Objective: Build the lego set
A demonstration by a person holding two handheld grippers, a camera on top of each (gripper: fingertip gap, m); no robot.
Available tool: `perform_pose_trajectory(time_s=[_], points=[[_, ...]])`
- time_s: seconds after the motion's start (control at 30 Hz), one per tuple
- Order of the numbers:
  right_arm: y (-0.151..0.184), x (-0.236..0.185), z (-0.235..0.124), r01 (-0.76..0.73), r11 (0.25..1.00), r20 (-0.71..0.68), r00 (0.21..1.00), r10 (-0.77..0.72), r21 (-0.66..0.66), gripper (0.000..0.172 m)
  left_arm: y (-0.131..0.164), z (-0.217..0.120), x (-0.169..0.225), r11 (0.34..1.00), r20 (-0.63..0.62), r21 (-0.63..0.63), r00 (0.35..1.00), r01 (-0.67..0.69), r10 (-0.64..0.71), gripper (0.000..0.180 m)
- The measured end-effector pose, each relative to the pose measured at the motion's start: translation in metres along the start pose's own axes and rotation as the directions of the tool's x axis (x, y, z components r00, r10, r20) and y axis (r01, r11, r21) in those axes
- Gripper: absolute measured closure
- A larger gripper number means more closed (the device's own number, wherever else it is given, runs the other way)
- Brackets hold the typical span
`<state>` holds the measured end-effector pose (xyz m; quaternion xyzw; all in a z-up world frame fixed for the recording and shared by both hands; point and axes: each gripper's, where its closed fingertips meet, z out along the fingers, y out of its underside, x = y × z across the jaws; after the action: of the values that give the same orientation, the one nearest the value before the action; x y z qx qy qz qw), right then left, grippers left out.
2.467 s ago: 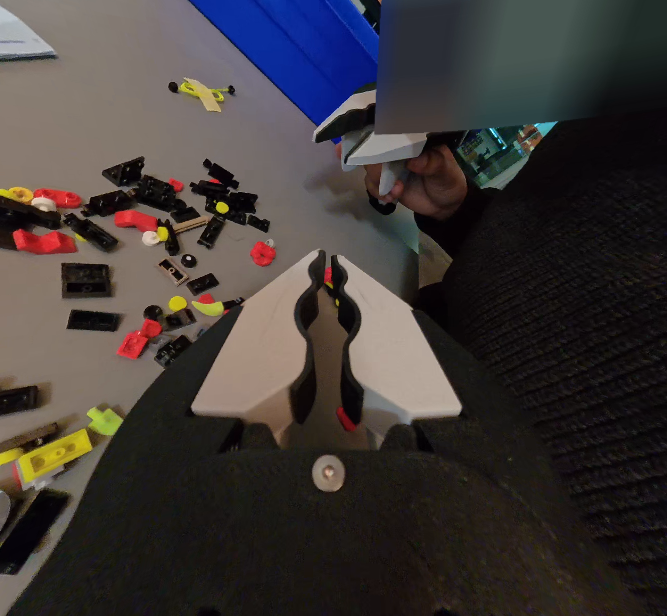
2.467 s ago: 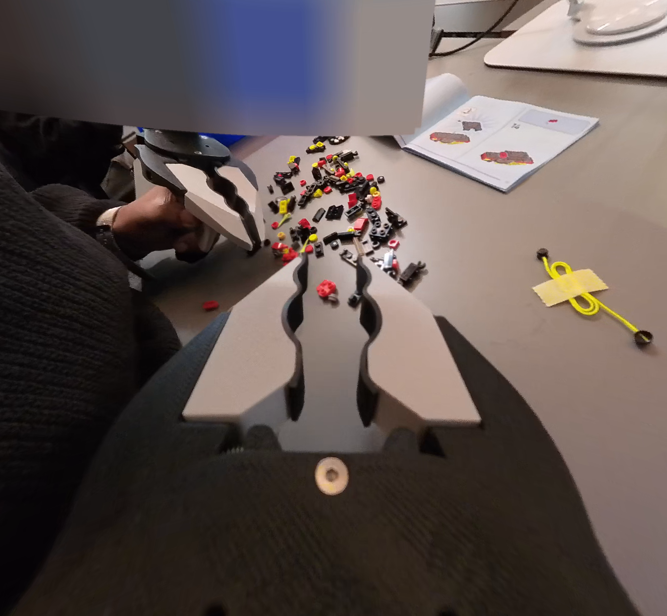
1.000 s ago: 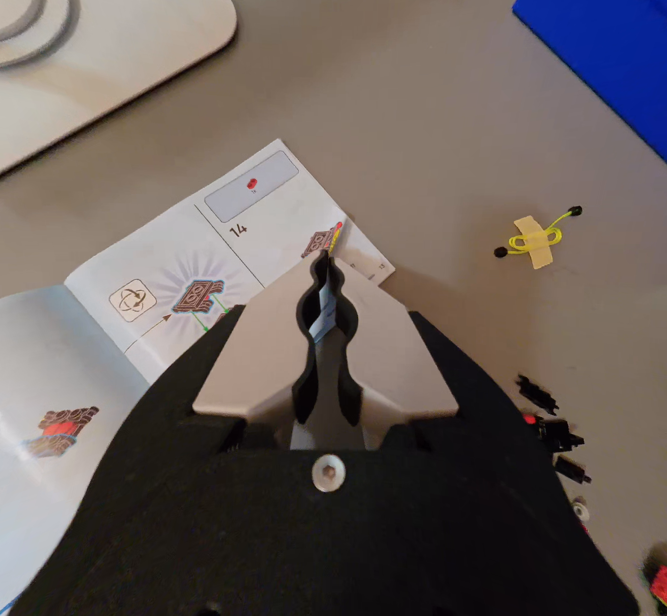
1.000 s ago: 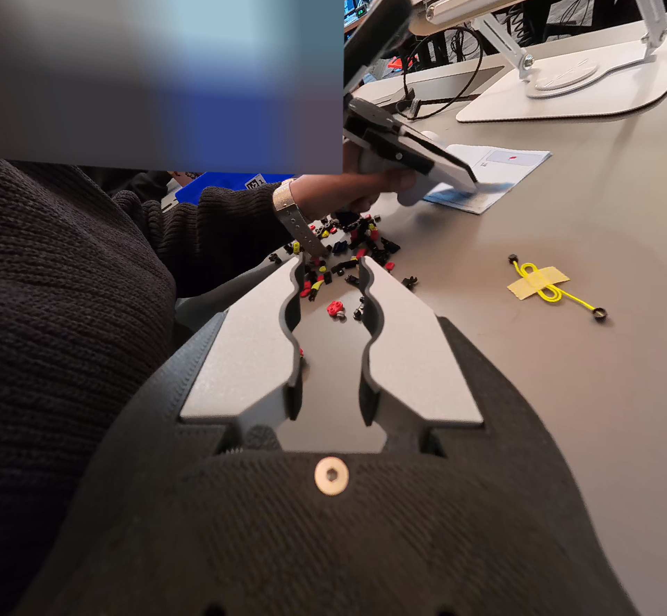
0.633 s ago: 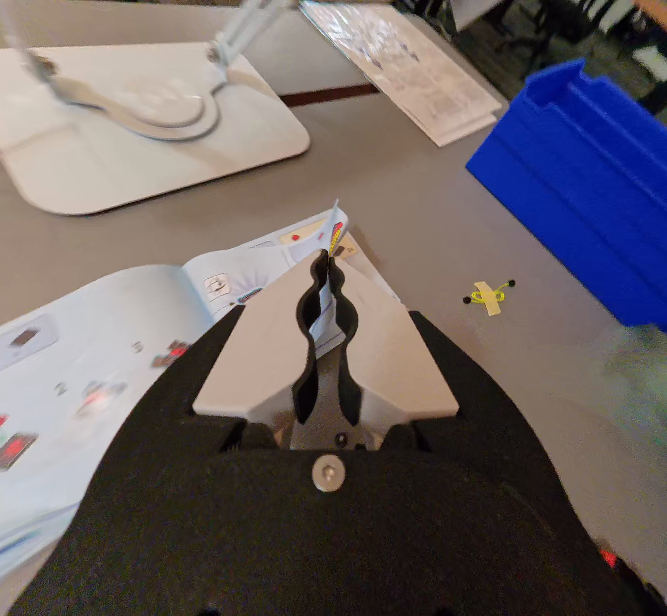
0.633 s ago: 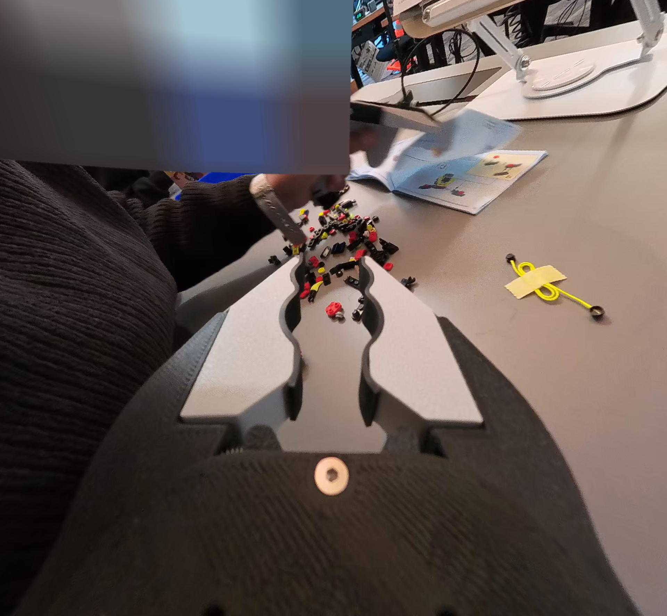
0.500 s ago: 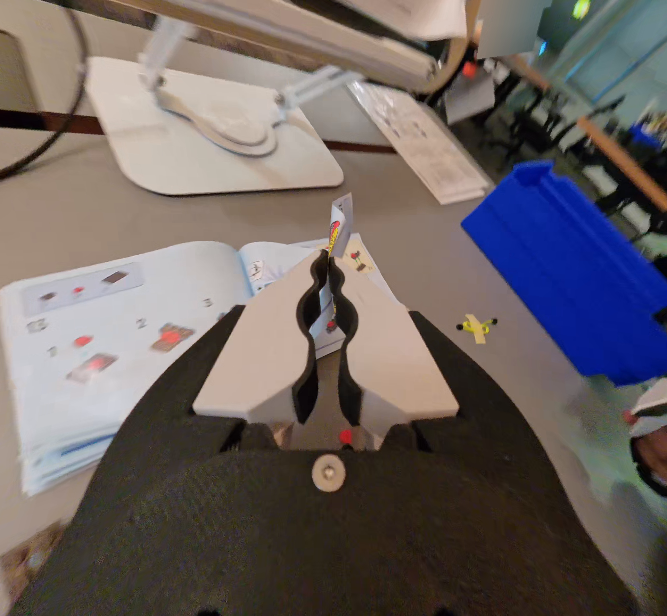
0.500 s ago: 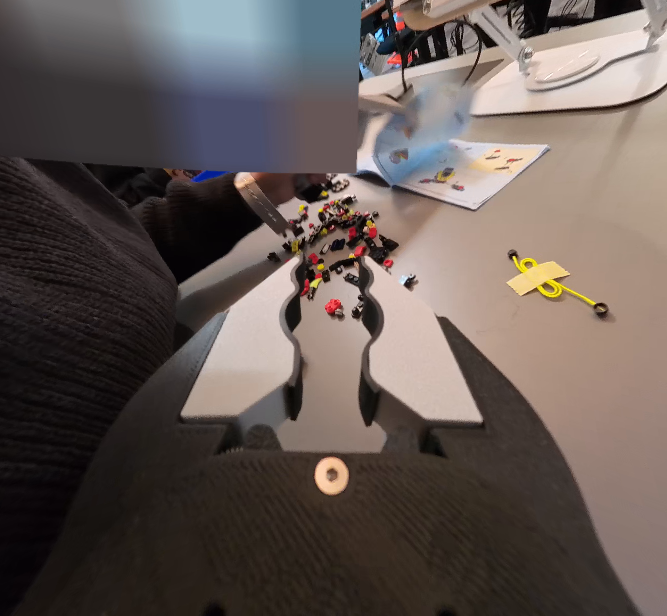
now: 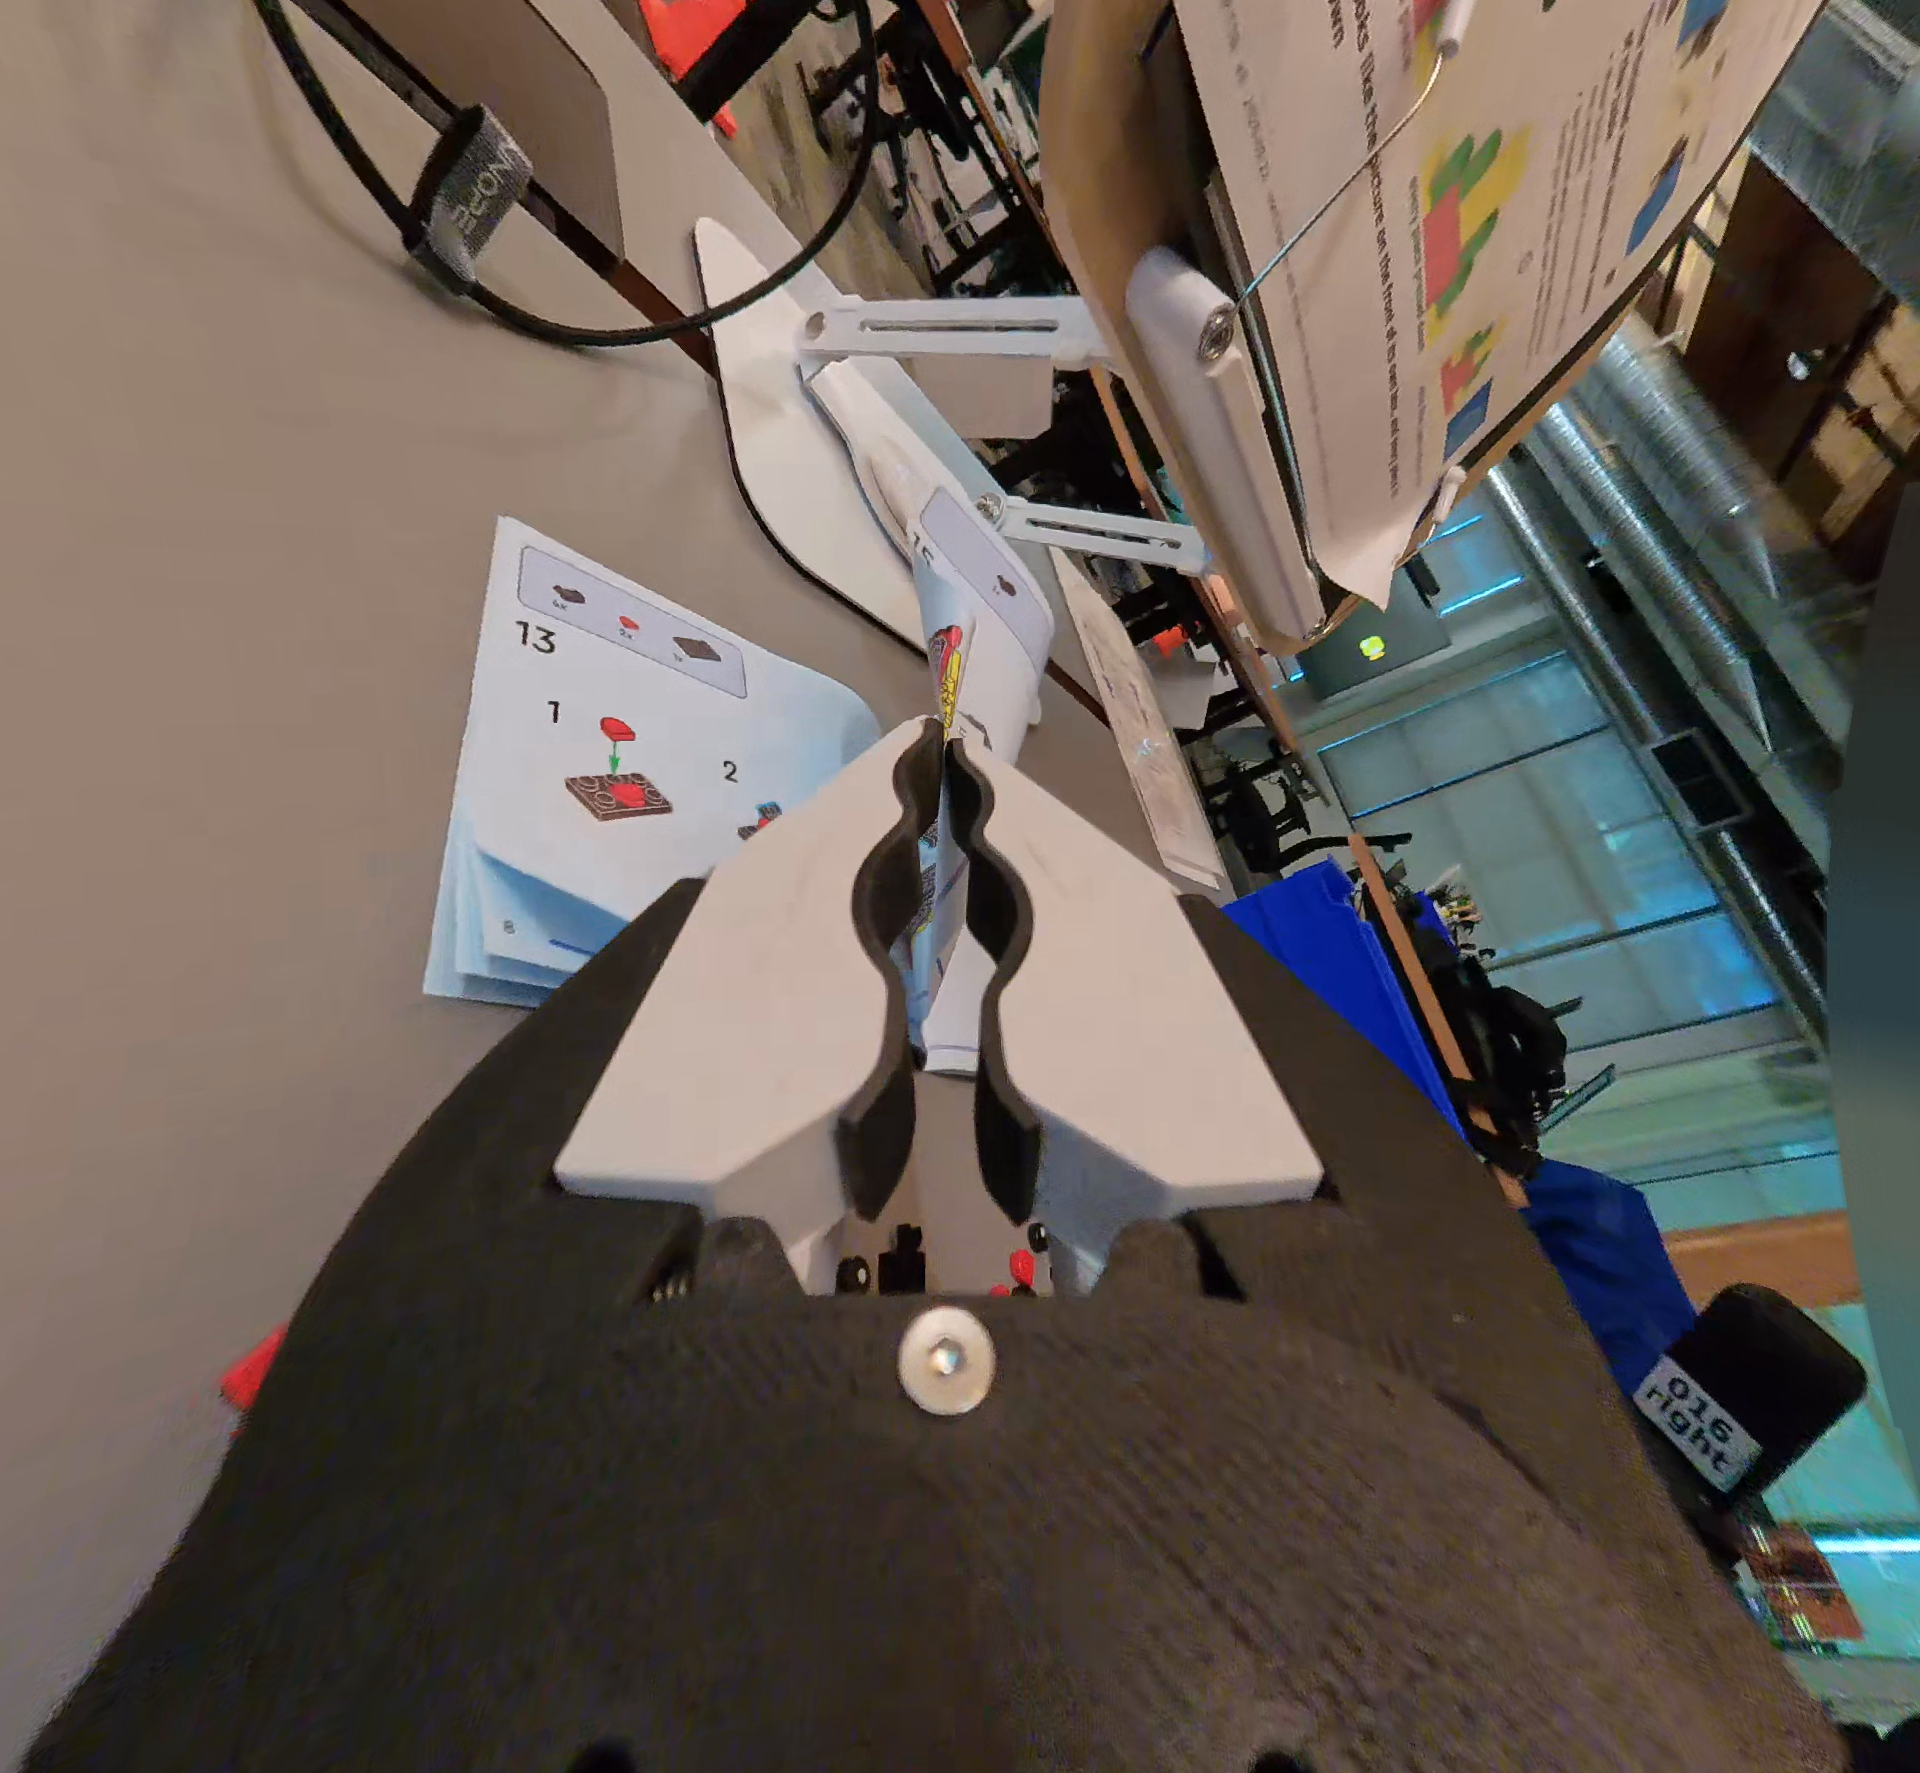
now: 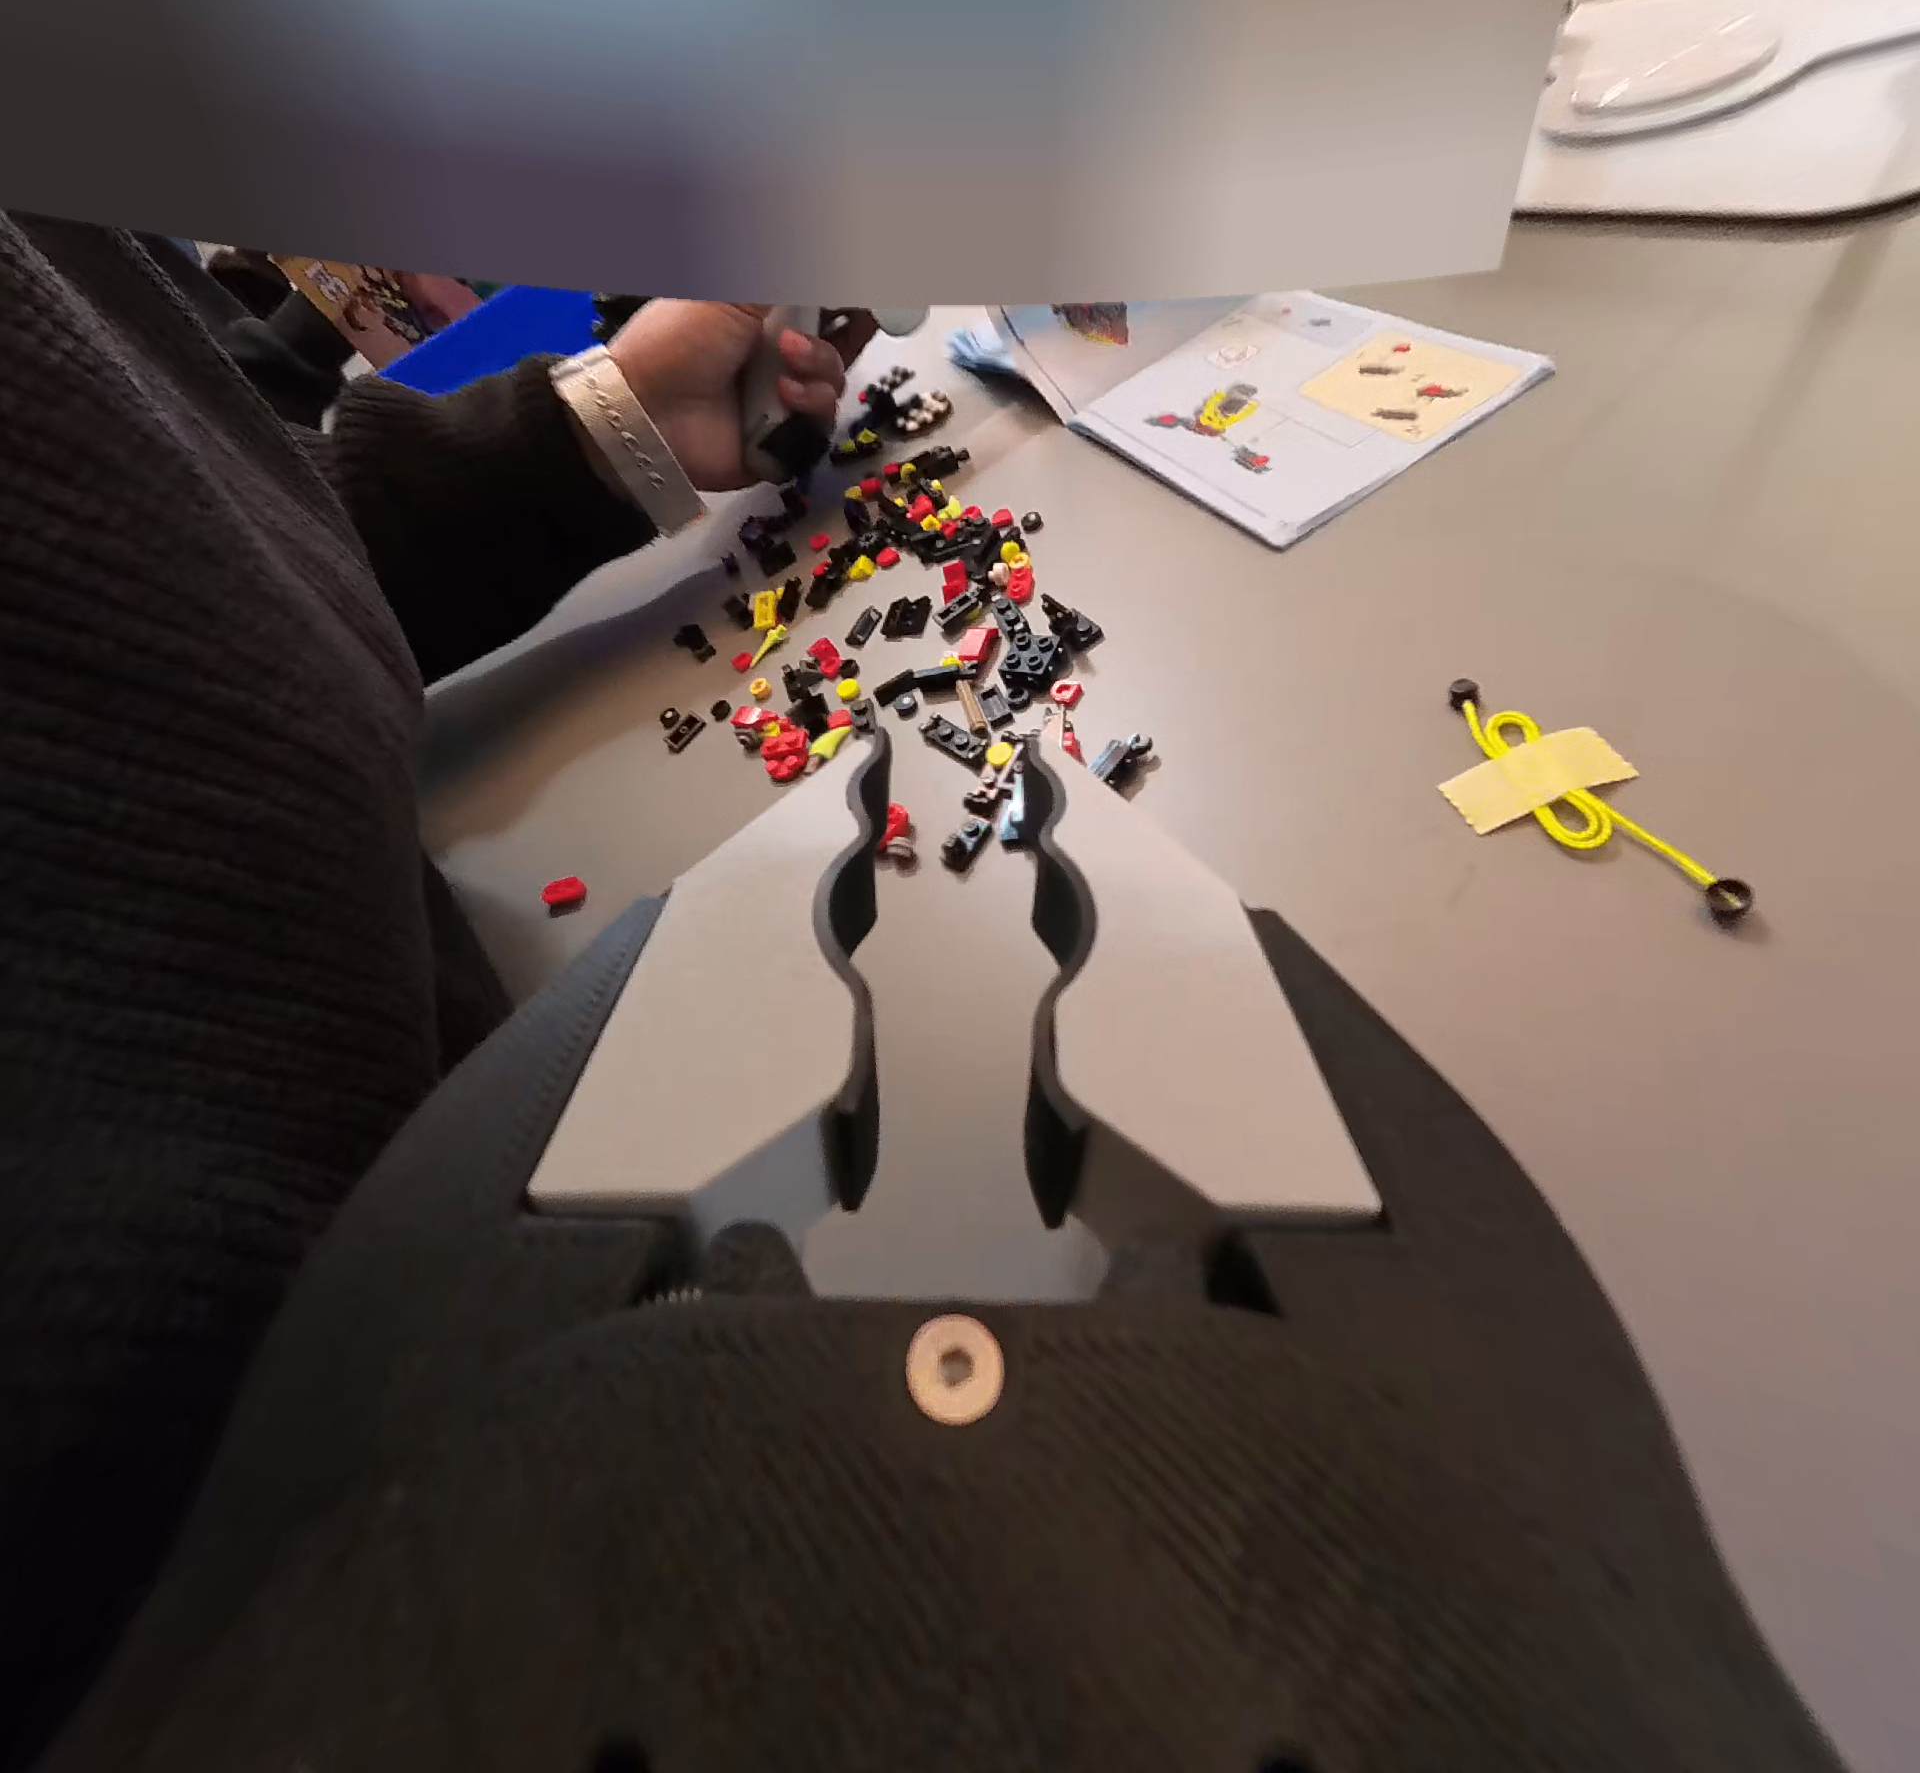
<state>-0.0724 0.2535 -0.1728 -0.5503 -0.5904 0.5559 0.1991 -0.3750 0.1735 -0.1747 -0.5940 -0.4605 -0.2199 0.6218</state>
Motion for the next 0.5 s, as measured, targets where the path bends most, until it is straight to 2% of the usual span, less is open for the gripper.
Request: perform_pose_trajectory(time_s=[0.13,0.5], points=[[0.003,0.005,0.001,-0.038,0.999,0.003,0.999,0.038,-0.002,0.148,-0.008,-0.008,0.0,0.999,0.003,0.038,1.0,-0.008,0.008,0.18],[0.002,0.006,-0.001,-0.043,0.999,-0.004,0.999,0.043,0.002,0.148,-0.007,-0.013,-0.001,0.999,0.002,0.04,1.0,-0.001,0.001,0.18]])
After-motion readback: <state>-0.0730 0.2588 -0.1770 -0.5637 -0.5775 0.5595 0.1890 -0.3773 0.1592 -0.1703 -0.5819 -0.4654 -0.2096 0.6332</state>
